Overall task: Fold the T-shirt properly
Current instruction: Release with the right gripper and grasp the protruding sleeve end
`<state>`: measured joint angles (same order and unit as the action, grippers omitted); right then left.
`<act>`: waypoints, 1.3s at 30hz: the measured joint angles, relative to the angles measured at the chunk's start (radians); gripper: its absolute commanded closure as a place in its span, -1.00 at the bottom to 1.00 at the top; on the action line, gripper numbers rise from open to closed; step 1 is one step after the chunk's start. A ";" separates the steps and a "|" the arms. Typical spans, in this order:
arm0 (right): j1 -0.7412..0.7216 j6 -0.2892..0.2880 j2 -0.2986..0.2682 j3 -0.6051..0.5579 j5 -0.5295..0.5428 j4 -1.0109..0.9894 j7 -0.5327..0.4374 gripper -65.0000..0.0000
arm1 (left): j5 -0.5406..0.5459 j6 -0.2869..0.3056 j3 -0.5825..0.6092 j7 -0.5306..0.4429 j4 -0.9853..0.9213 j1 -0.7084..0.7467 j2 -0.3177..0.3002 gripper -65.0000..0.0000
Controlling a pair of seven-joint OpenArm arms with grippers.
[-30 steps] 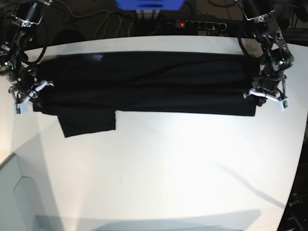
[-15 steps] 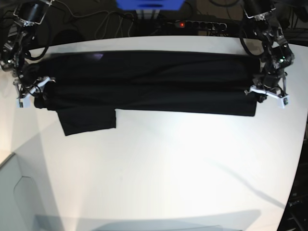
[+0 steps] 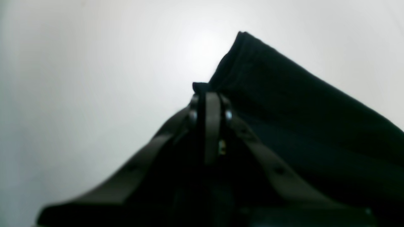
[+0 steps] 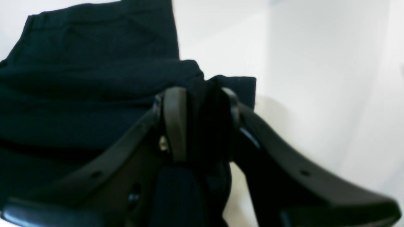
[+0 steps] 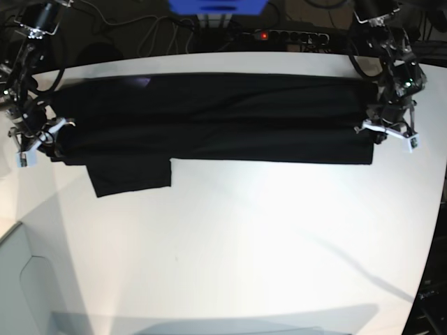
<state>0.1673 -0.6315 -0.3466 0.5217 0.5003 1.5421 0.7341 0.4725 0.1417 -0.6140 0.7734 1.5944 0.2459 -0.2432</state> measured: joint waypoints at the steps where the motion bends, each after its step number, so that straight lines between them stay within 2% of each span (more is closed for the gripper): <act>1: 0.000 0.000 0.000 0.000 0.001 0.000 -0.001 0.43 | 0.000 0.000 0.000 0.000 0.000 0.000 0.000 0.98; 3: 0.000 0.000 0.002 0.010 0.001 0.000 0.001 0.43 | 0.000 0.000 0.000 0.000 0.000 0.000 0.000 0.98; 9: -0.007 0.000 -0.003 0.139 -0.006 0.001 0.002 0.42 | 0.000 0.000 0.000 0.000 0.000 0.000 0.000 0.98; 15: -0.104 0.000 0.000 0.145 -0.003 -0.010 -0.003 0.42 | 0.000 0.000 0.000 -0.003 0.000 0.000 0.002 0.98; 20: -0.217 0.000 0.000 0.047 -0.015 -0.101 0.099 0.40 | -0.001 0.000 0.000 -0.003 0.000 0.000 0.002 0.98; 24: -0.338 0.000 -0.002 -0.028 0.003 -0.238 0.135 0.26 | -0.001 0.000 0.000 -0.003 0.000 -0.003 0.002 0.98; 29: -0.412 0.000 0.004 -0.130 -0.003 -0.379 0.143 0.19 | -0.001 0.000 0.001 -0.003 0.000 -0.002 0.005 0.98; 35: -0.514 0.000 -0.006 -0.139 -0.003 -0.591 0.124 0.19 | -0.001 0.000 0.000 0.001 0.000 -0.003 0.005 0.98; 39: -0.535 0.000 -0.006 -0.198 0.000 -0.648 0.074 0.19 | -0.001 0.000 0.000 0.001 0.000 -0.002 0.005 0.98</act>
<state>-0.3679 -0.6312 -0.3531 0.3241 0.5003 0.8940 0.8078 0.4717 0.1413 -0.6136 0.7746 1.5944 0.2440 -0.2378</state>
